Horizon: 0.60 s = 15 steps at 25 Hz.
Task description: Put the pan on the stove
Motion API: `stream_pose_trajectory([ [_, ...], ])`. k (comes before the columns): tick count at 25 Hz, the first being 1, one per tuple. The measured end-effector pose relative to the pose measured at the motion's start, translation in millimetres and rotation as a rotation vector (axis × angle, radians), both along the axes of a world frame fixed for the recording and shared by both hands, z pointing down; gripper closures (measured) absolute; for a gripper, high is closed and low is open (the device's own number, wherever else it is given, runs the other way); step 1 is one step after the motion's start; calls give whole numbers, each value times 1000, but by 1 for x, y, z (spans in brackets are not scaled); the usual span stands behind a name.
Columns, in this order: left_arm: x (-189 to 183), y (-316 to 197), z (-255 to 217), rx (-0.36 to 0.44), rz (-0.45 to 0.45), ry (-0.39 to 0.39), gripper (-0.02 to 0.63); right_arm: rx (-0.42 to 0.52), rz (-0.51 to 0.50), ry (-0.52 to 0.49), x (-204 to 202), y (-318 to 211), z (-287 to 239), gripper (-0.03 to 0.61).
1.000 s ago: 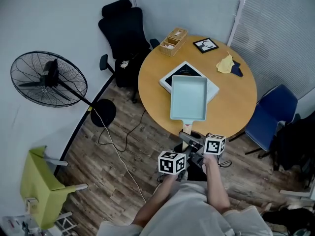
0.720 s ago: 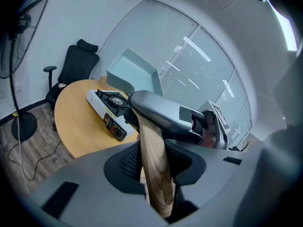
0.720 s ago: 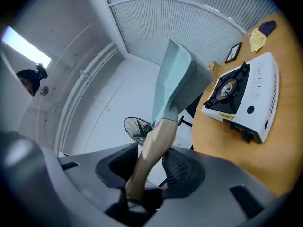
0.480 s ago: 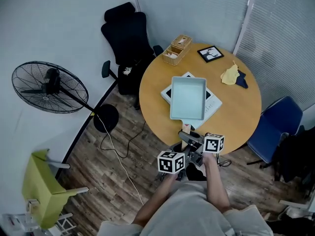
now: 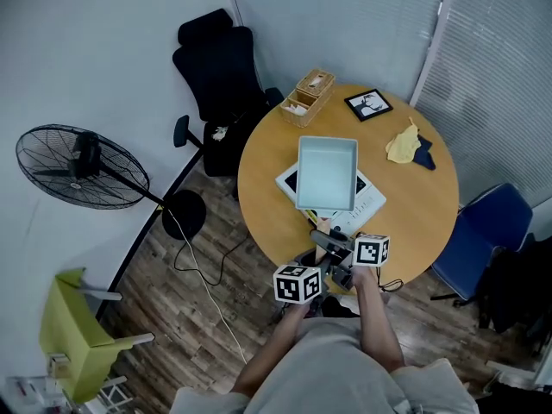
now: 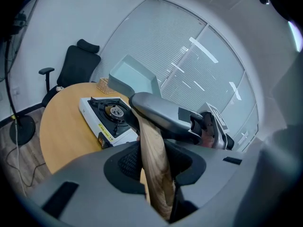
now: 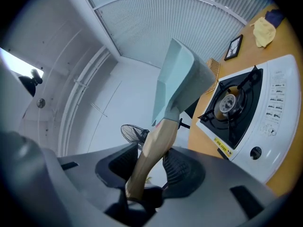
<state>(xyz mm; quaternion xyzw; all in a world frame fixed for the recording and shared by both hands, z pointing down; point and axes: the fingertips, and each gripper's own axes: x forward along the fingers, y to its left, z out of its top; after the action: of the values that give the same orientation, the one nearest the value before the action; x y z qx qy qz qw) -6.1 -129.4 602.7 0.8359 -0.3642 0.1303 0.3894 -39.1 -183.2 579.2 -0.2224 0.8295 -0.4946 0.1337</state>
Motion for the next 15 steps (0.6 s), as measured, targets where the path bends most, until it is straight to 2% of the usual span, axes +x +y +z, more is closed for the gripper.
stream_pose_trajectory([
  [15, 17, -53, 30, -83, -48, -4, 486, -131, -13, -25, 19, -54, 42, 405],
])
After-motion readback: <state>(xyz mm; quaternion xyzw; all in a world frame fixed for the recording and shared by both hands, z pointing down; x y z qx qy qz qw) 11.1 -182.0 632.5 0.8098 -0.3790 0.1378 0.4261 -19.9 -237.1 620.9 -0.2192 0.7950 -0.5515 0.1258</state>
